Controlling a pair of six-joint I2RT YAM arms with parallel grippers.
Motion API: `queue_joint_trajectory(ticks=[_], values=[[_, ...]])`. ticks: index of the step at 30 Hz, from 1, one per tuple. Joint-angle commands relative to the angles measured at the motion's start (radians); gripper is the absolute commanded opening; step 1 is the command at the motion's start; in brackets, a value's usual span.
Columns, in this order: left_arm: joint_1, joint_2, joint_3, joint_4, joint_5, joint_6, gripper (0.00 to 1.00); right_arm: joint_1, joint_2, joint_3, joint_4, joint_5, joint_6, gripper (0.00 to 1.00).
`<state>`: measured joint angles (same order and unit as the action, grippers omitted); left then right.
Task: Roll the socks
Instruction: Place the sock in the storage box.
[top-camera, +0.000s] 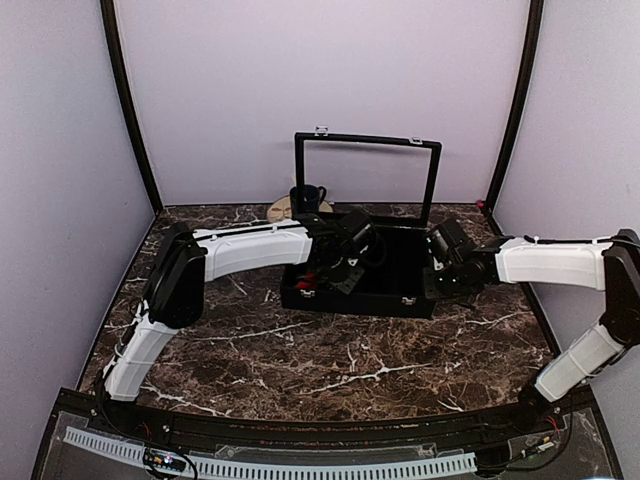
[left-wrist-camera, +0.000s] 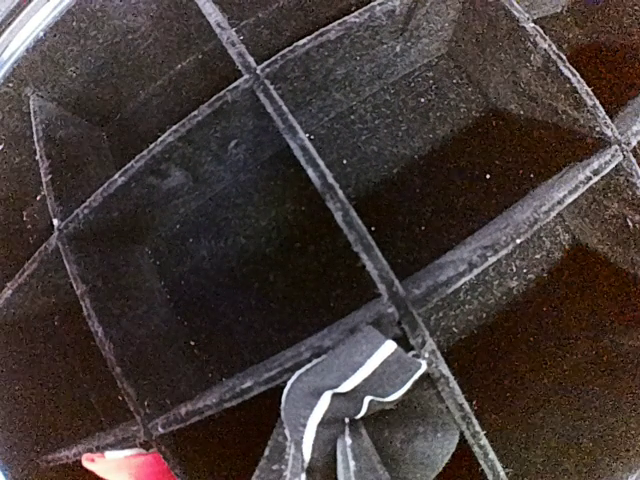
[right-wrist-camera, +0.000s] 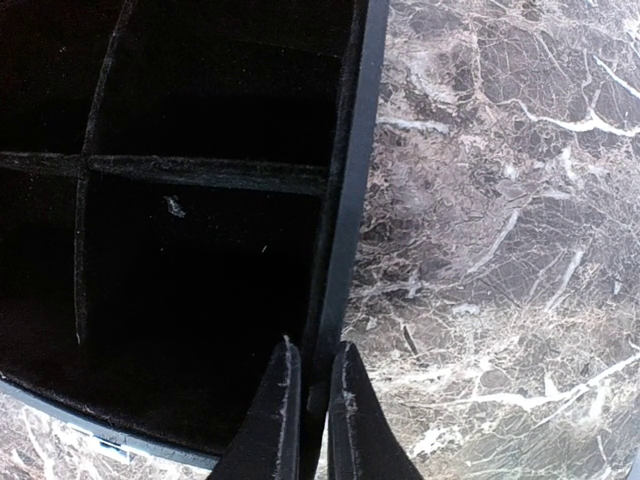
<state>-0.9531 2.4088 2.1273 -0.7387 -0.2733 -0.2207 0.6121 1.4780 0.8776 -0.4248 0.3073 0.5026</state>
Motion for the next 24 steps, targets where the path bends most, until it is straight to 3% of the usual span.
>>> queue_joint_trajectory(ticks=[1, 17, 24], values=[[-0.022, 0.055, -0.009, -0.168, 0.052, 0.042, 0.0, 0.038, 0.045, 0.012, -0.112, -0.12, -0.1, 0.0], [-0.019, 0.108, 0.003, -0.232, 0.255, 0.023, 0.0, 0.031, 0.076, 0.048, -0.126, -0.12, -0.128, 0.0], [-0.018, 0.131, 0.01, -0.248, 0.314, 0.014, 0.11, 0.023, 0.08, 0.049, -0.122, -0.127, -0.139, 0.0]])
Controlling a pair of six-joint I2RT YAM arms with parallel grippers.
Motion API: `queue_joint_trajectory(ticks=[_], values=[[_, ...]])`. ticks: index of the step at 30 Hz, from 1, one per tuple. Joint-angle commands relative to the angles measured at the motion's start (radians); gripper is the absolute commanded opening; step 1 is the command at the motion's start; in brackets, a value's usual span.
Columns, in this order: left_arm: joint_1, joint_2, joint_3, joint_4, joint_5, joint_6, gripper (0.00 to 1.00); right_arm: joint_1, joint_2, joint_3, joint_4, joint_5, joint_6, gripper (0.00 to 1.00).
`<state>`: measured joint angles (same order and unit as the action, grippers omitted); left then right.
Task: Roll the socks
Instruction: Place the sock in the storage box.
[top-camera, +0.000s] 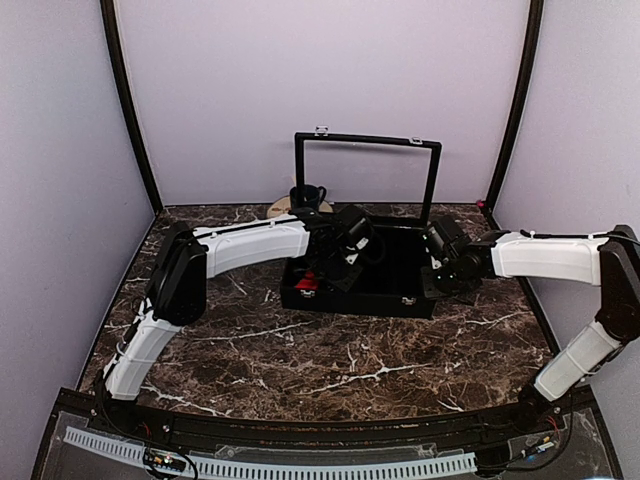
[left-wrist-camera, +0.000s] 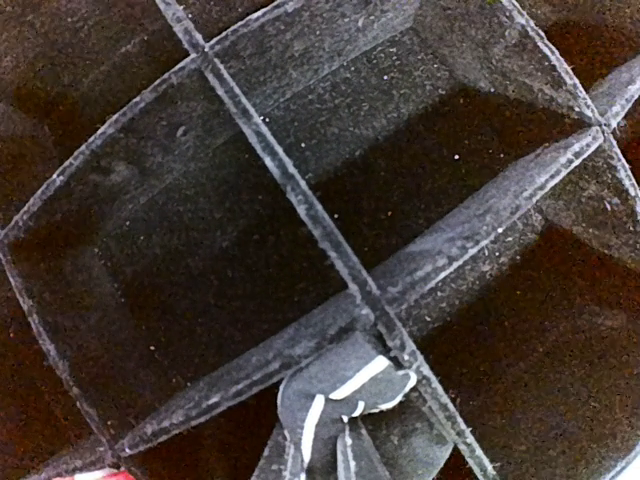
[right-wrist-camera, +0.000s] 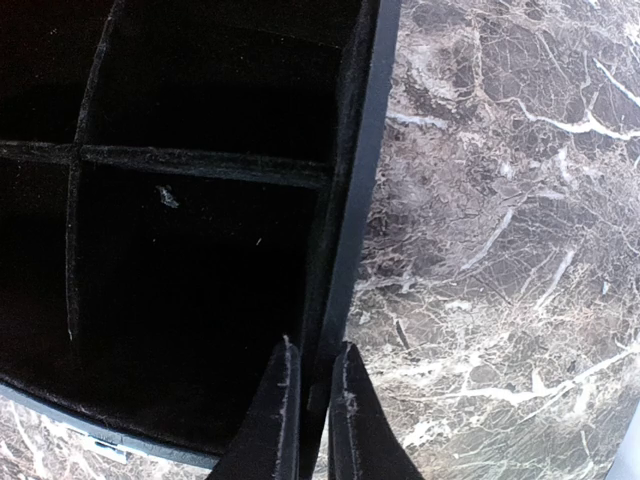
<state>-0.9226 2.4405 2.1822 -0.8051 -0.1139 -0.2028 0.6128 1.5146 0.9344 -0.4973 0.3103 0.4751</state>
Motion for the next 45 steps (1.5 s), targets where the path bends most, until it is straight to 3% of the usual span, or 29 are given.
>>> queue_joint_trajectory(ticks=[1, 10, 45], values=[[-0.048, 0.102, -0.045, -0.184, 0.165, -0.004, 0.13, 0.02, 0.046, -0.008, -0.049, -0.132, -0.113, 0.0], [-0.048, 0.088, -0.048, -0.18, 0.206, -0.014, 0.32, 0.014, 0.053, -0.007, -0.043, -0.14, -0.122, 0.0], [-0.016, -0.133, -0.095, -0.126, 0.247, -0.066, 0.36, 0.013, 0.071, 0.03, -0.04, -0.15, -0.128, 0.0]])
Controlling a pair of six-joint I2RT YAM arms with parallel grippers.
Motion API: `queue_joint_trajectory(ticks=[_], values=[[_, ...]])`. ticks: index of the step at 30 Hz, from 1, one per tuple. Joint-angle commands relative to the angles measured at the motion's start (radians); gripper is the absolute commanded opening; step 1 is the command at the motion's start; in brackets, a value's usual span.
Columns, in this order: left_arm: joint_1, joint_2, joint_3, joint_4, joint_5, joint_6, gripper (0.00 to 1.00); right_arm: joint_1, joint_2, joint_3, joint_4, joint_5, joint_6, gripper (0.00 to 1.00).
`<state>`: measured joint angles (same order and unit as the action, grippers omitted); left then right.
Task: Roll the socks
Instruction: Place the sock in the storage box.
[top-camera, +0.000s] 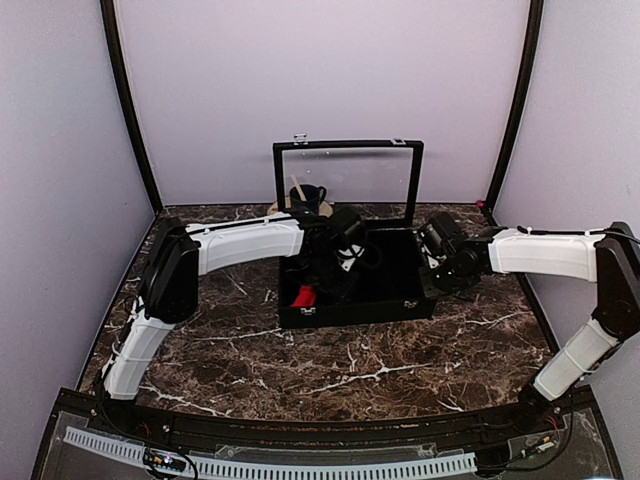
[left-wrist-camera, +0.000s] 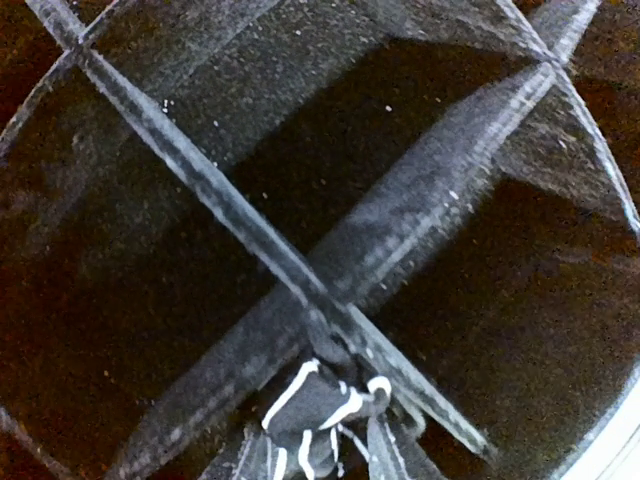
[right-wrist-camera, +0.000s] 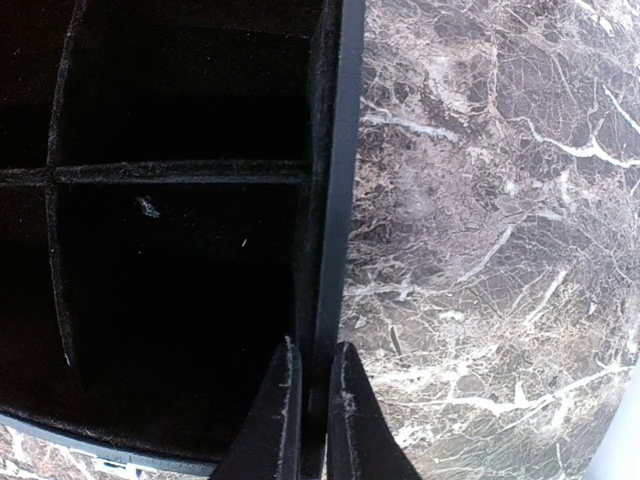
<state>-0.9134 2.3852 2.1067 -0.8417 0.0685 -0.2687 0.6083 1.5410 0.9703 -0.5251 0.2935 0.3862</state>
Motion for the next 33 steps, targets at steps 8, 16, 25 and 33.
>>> queue_joint_trajectory(ticks=[8, 16, 25, 33], values=[[-0.016, -0.1, -0.019, -0.104, 0.073, 0.0, 0.37, 0.018, 0.069, 0.001, -0.012, -0.136, -0.04, 0.0], [-0.012, -0.12, -0.012, -0.109, 0.076, 0.0, 0.37, 0.018, 0.074, 0.005, -0.017, -0.133, -0.037, 0.0], [-0.007, -0.154, 0.027, -0.125, 0.092, 0.006, 0.38, 0.018, 0.072, 0.01, -0.023, -0.128, -0.031, 0.0], [-0.005, -0.175, 0.02, -0.119, 0.07, 0.002, 0.39, 0.018, 0.067, 0.006, -0.024, -0.128, -0.022, 0.0]])
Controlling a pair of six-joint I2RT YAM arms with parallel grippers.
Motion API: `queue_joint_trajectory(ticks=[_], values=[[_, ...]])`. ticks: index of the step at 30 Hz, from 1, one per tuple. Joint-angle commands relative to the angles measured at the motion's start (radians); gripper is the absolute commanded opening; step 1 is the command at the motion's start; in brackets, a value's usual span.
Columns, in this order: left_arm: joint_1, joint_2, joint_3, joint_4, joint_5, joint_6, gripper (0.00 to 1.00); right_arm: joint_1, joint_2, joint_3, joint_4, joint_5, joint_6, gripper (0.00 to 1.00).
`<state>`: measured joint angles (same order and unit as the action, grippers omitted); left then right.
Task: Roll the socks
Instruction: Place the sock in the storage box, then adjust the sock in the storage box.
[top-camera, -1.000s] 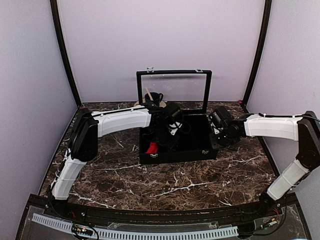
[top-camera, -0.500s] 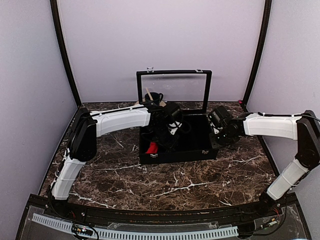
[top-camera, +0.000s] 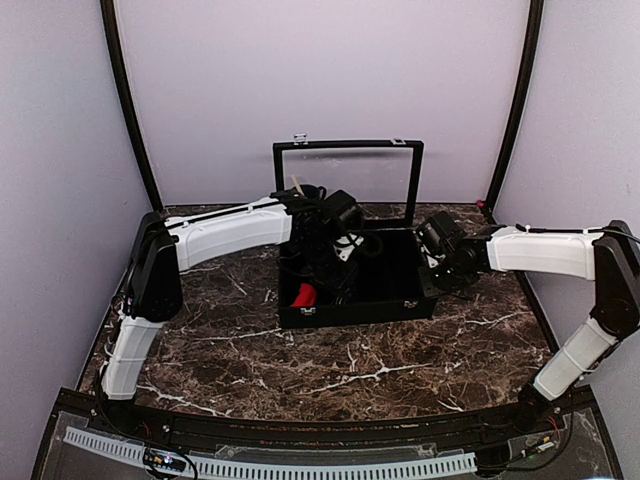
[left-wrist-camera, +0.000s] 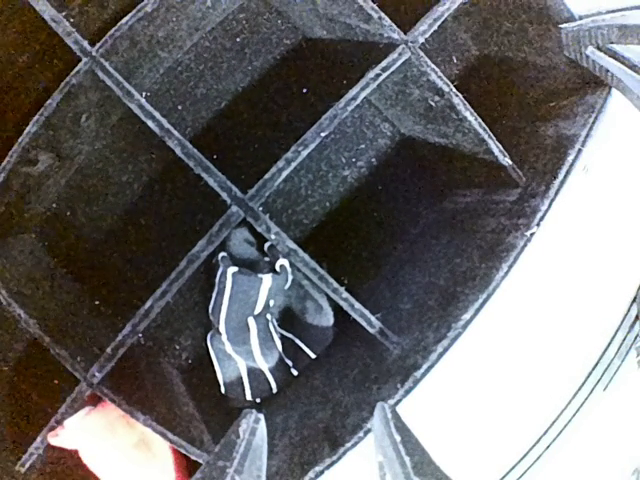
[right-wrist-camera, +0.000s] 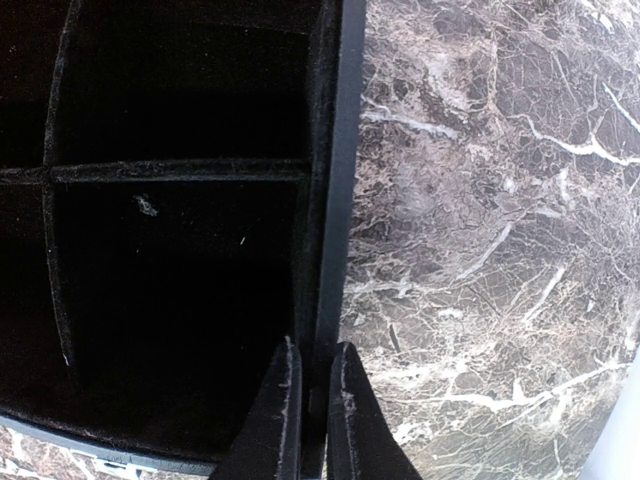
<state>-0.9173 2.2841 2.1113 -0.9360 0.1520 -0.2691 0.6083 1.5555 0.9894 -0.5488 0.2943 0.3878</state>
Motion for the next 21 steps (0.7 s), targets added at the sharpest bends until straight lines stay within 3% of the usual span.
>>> queue_joint_trajectory(ticks=[1, 5, 9, 21], values=[[0.001, -0.079, 0.01, -0.017, -0.032, 0.001, 0.39, 0.018, 0.052, -0.014, 0.0, -0.127, -0.022, 0.0], [0.004, -0.1, -0.042, 0.06, -0.074, 0.013, 0.24, 0.018, 0.048, -0.017, 0.003, -0.129, -0.018, 0.0], [0.009, -0.103, -0.094, 0.142, -0.079, 0.03, 0.17, 0.019, 0.047, -0.017, 0.002, -0.128, -0.018, 0.0], [0.018, -0.075, -0.175, 0.274, -0.041, 0.029, 0.14, 0.018, 0.046, -0.021, 0.006, -0.129, -0.016, 0.0]])
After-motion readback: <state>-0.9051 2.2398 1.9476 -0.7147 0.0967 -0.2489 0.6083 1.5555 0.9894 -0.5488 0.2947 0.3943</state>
